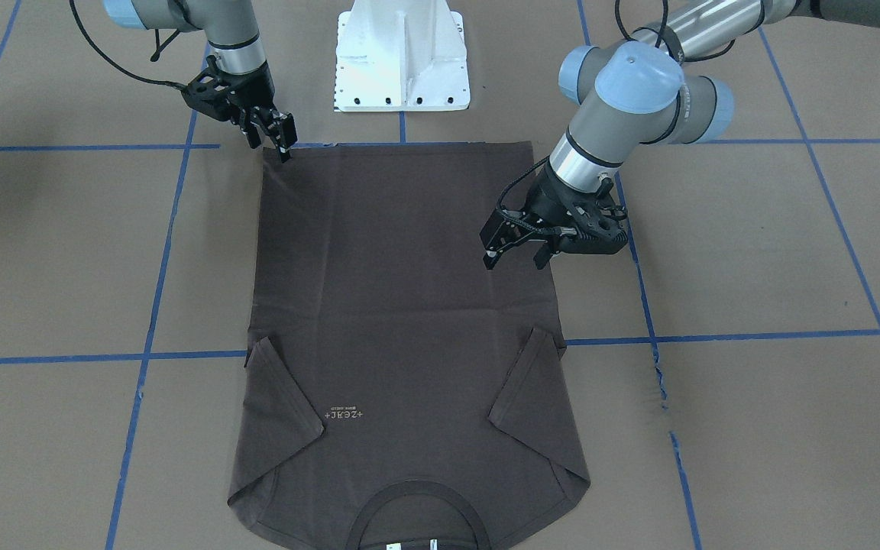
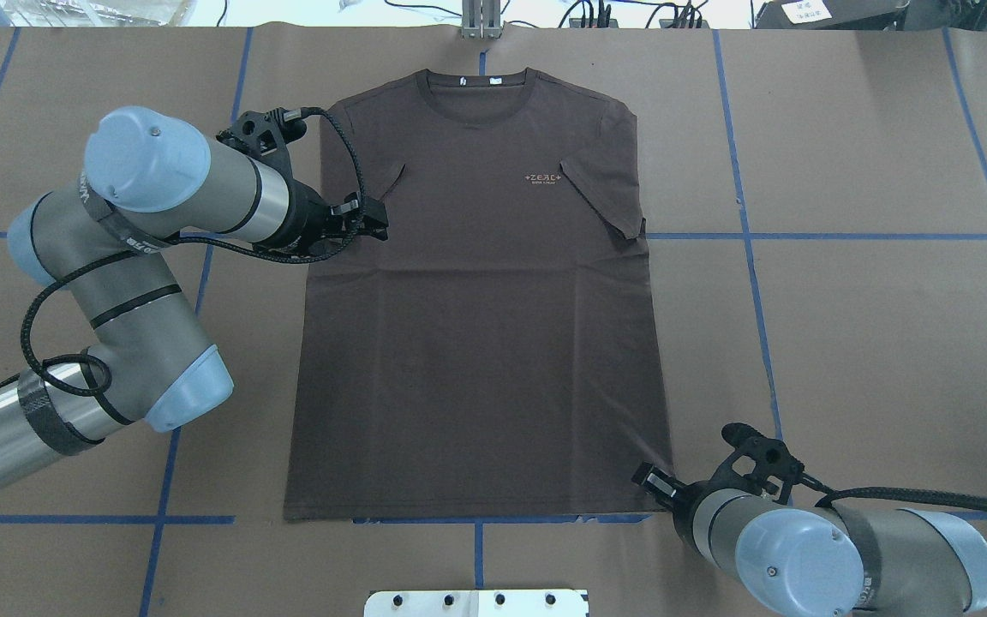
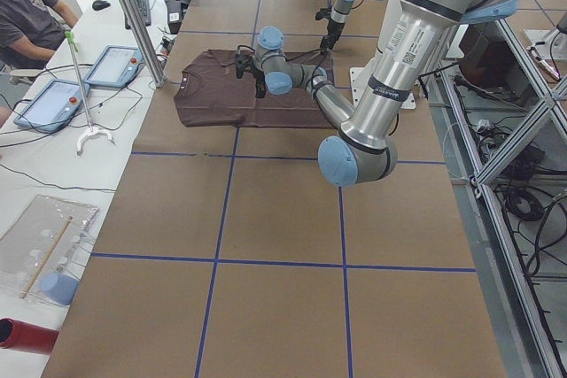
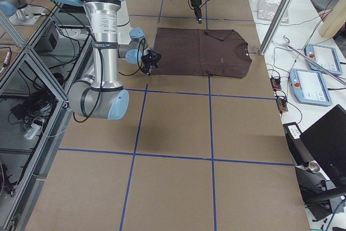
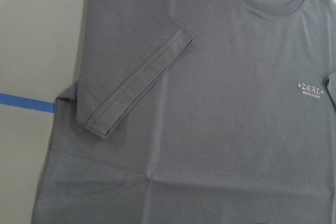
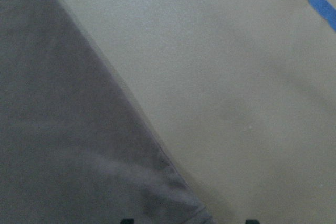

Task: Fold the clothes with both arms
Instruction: 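Move both grippers down to the shirt hem nearest the robot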

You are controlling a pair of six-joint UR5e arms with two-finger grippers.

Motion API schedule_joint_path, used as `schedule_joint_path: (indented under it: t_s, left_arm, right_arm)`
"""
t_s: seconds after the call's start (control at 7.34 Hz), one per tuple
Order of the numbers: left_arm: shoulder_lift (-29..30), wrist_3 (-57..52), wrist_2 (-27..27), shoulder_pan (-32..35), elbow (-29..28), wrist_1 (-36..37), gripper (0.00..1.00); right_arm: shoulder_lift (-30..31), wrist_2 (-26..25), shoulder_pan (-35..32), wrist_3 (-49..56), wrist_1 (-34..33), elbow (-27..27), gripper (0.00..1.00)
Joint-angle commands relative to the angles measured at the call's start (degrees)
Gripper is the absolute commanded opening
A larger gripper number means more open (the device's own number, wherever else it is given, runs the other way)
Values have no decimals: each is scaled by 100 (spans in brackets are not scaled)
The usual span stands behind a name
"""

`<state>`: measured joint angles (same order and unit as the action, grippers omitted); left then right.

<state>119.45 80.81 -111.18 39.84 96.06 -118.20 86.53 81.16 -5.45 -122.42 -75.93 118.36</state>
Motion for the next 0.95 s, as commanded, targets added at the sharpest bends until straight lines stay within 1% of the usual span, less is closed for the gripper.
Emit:
schedule_joint_path:
  t_s: [0.0, 0.14, 0.41, 0.54, 0.68, 0.82]
  left_arm:
    - [0, 5, 0, 6, -8, -1, 90]
    - [0, 5, 0, -3, -8, -1, 90]
    - [-35, 23, 9, -3, 0, -1, 90]
    - [-79, 171, 44, -12, 44, -10, 90]
    - [-445, 590, 70, -255, 506, 8, 90]
    - [-927, 1038, 114, -562, 1128, 17, 87]
  right_arm:
    - [4, 5, 18, -54, -123, 72, 0]
    - [21, 14, 18, -54, -123, 81, 0]
    - [-31, 14, 44, -46, -403, 222, 0]
    - [-31, 14, 35, -46, -405, 292, 0]
    - [-40, 14, 35, -46, -413, 397, 0]
    - [-23, 14, 1, -46, -492, 555, 0]
